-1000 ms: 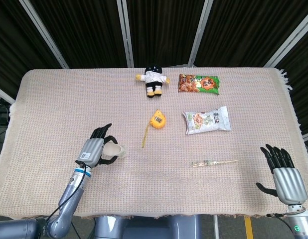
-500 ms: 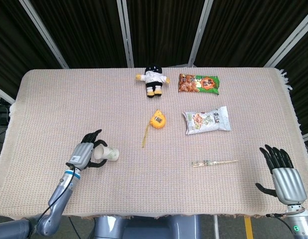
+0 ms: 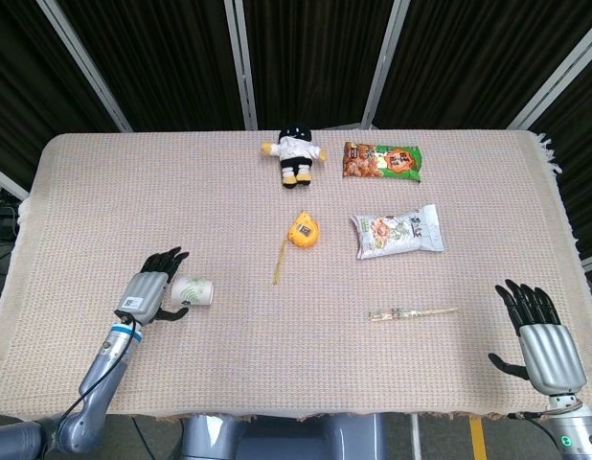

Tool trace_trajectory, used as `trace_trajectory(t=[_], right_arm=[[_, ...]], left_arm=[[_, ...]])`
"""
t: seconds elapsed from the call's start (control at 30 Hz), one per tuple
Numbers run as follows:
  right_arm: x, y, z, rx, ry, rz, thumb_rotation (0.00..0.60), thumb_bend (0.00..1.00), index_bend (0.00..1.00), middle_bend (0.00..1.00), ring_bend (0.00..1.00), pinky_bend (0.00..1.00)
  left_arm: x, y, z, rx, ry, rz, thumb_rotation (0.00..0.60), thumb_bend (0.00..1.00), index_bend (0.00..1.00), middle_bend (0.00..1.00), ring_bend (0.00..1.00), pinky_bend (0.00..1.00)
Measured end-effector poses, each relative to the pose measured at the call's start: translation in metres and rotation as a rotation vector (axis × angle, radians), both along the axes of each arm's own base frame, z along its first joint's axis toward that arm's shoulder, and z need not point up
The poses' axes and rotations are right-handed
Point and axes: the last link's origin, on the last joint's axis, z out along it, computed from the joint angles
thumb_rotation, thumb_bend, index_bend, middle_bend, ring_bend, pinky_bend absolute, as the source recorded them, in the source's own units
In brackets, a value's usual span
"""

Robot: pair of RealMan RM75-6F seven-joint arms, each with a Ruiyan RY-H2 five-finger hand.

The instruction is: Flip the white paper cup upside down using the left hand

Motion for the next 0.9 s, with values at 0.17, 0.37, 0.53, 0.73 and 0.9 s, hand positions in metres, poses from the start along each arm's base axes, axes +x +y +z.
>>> trace_trajectory(t=[0.17, 0.37, 0.53, 0.73, 0.9], right_arm=[[-0.001, 0.000, 0.001, -0.002, -0.003, -0.002, 0.600, 0.06, 0.00, 0.00, 0.00, 0.00], [0.000, 0.000, 0.003, 0.001, -0.009, 0.004, 0.600, 0.06, 0.00, 0.00, 0.00, 0.00], [0.001, 0.001, 0.003, 0.002, -0.013, 0.009, 0.600, 0.06, 0.00, 0.00, 0.00, 0.00], [0.000, 0.001, 0.004, 0.004, -0.020, 0.005, 0.600, 0.06, 0.00, 0.00, 0.00, 0.00], [0.000, 0.001, 0.004, 0.006, -0.021, 0.003, 0.600, 0.06, 0.00, 0.00, 0.00, 0.00]], left_arm=[[0.009, 0.003, -0.005, 0.006, 0.137, -0.043, 0.600, 0.15, 0.17, 0.00, 0.00, 0.00], [0.030, 0.004, -0.020, 0.021, 0.330, -0.101, 0.600, 0.15, 0.22, 0.00, 0.00, 0.00], [0.049, 0.003, -0.041, 0.020, 0.387, -0.099, 0.600, 0.16, 0.28, 0.00, 0.00, 0.00], [0.056, 0.003, -0.047, 0.028, 0.360, -0.096, 0.600, 0.15, 0.41, 0.00, 0.00, 0.00], [0.060, 0.002, -0.045, 0.053, 0.242, -0.081, 0.600, 0.16, 0.42, 0.00, 0.00, 0.00]])
